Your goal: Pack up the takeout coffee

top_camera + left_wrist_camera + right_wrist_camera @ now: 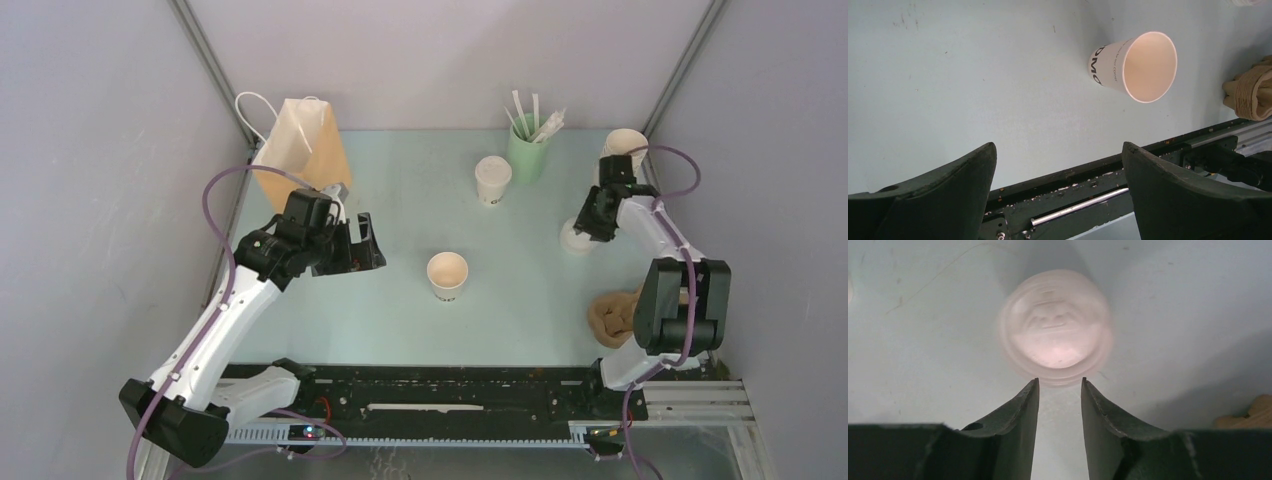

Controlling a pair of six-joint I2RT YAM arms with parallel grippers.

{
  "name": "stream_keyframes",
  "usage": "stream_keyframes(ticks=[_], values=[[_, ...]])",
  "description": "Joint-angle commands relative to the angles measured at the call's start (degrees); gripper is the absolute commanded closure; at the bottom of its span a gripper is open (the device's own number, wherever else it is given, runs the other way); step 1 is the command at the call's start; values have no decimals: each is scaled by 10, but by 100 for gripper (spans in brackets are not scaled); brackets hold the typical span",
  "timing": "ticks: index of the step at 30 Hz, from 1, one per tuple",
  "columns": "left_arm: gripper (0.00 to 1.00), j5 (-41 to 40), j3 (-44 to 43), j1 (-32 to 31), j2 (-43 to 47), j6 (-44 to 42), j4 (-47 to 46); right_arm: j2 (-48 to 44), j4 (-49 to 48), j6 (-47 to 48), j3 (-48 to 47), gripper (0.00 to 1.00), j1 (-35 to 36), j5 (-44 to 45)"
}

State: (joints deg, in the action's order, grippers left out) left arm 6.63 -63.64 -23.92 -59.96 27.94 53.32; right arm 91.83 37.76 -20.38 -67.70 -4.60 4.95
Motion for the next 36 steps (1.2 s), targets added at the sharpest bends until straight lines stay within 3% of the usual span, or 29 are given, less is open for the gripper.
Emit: stream_keyframes(ticks=[1, 5, 10, 30, 36], values=[[0, 1, -26, 1, 2, -13, -8, 22, -7, 42, -40, 56, 44, 18], [0, 1, -27, 0, 3, -15, -8, 73, 5, 57, -85, 48, 86, 39], [0, -5, -28, 0, 5, -16, -4, 107, 10, 72, -114, 49, 103, 66], [0, -5, -36, 0, -7, -17, -3, 156, 14, 72, -142, 70, 121, 101], [0, -6, -37, 0, -7, -17, -3, 136, 24, 73, -144, 87, 125, 121]])
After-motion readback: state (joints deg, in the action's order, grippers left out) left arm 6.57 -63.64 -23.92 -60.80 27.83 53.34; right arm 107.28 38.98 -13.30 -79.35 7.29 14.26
